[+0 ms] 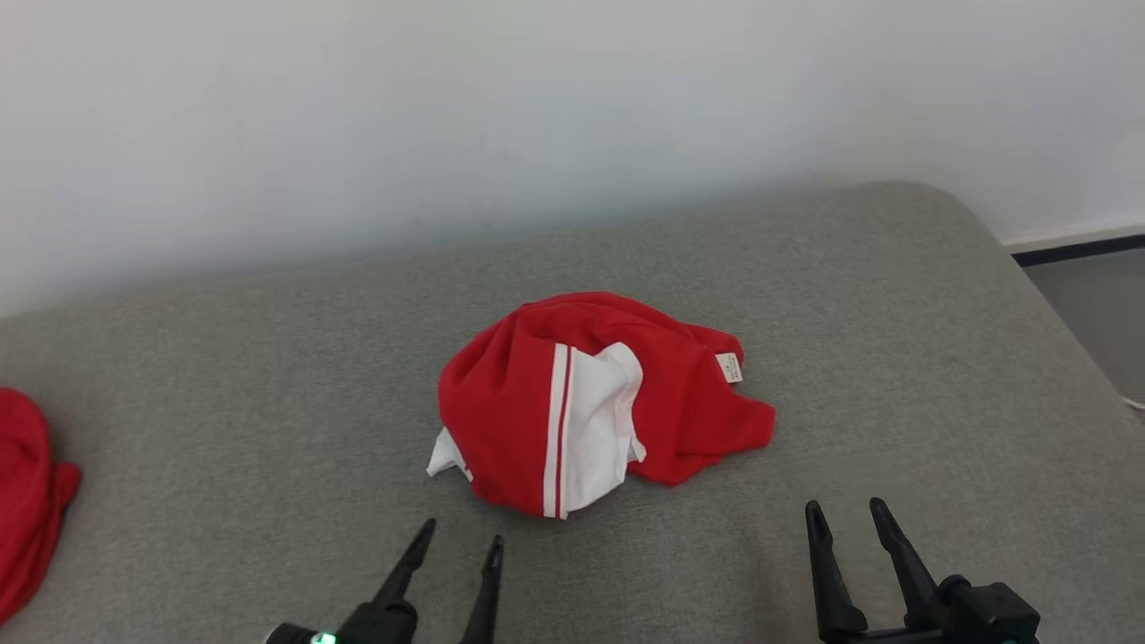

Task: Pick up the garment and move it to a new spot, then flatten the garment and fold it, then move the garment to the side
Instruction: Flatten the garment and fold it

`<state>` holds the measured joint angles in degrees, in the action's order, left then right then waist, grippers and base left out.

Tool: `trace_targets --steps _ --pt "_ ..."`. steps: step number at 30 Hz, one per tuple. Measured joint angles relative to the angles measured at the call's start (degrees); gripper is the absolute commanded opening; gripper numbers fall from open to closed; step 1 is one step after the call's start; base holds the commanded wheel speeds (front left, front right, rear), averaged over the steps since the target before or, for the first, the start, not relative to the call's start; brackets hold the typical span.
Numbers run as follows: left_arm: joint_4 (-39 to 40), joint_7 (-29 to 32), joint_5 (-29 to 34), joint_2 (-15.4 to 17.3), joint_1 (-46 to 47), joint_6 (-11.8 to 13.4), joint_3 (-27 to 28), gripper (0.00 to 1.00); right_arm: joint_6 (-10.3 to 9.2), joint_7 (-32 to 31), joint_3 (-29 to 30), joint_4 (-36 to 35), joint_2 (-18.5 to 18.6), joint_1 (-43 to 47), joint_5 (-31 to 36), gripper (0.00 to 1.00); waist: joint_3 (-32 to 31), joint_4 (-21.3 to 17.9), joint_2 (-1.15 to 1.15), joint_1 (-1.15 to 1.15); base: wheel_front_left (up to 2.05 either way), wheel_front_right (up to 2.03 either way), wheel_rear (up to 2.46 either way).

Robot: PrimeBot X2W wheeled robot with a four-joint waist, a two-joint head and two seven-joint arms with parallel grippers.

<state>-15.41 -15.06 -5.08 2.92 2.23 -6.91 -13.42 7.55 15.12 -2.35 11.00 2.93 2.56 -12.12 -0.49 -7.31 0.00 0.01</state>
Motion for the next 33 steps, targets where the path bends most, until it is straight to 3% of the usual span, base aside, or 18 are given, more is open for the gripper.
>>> trace_targets --steps 6,18,19,20,21,22,26,33 --pt "-7.03 0.0 -0.58 -0.08 4.75 -0.2 -4.03 1.0 0.0 0.01 0.35 0.19 0.02 -0.4 -0.73 1.0 1.55 -5.35 0.0 0.0 0.0 0.0 0.0" --pt "-23.65 0.0 1.66 1.11 16.84 0.57 -4.66 1.0 0.0 0.01 0.58 -0.12 0.03 -3.41 -1.92 1.0 6.78 -12.56 0.0 0.0 0.0 0.0 0.0" --pt "-25.19 0.0 2.04 1.22 17.46 1.22 -4.76 0.69 0.0 0.01 0.54 -0.11 0.04 -3.49 -1.93 1.0 7.12 -13.02 0.0 0.0 0.0 0.0 0.0" --pt "-27.16 0.0 2.44 1.31 18.16 1.66 -4.79 0.31 0.0 0.01 0.52 -0.11 0.04 -3.58 -1.98 1.0 7.45 -13.45 0.0 0.0 0.0 0.0 0.0" --pt "-28.41 0.01 2.49 1.4 18.64 1.91 -4.8 0.05 0.0 0.01 0.49 -0.1 0.02 -3.62 -1.99 1.0 7.73 -13.81 0.0 0.0 0.0 0.0 0.0" --pt "-29.73 0.0 2.55 1.48 19.28 1.91 -4.91 0.0 0.0 0.01 0.51 -0.09 0.01 -3.62 -1.98 1.0 8.0 -14.09 0.0 0.0 0.0 0.0 0.0" --pt "-29.94 0.0 1.77 1.11 20.7 1.76 -4.74 0.0 0.0 0.01 1.14 -0.12 0.02 -3.58 -1.8 1.0 8.39 -14.25 0.01 0.0 0.0 0.0 0.0" --pt "-19.42 0.01 -0.76 0.52 19.22 0.74 -4.45 0.0 0.0 0.01 1.67 -0.2 0.0 -2.4 -1.4 1.0 7.54 -12.1 0.0 0.0 0.0 0.0 0.0"
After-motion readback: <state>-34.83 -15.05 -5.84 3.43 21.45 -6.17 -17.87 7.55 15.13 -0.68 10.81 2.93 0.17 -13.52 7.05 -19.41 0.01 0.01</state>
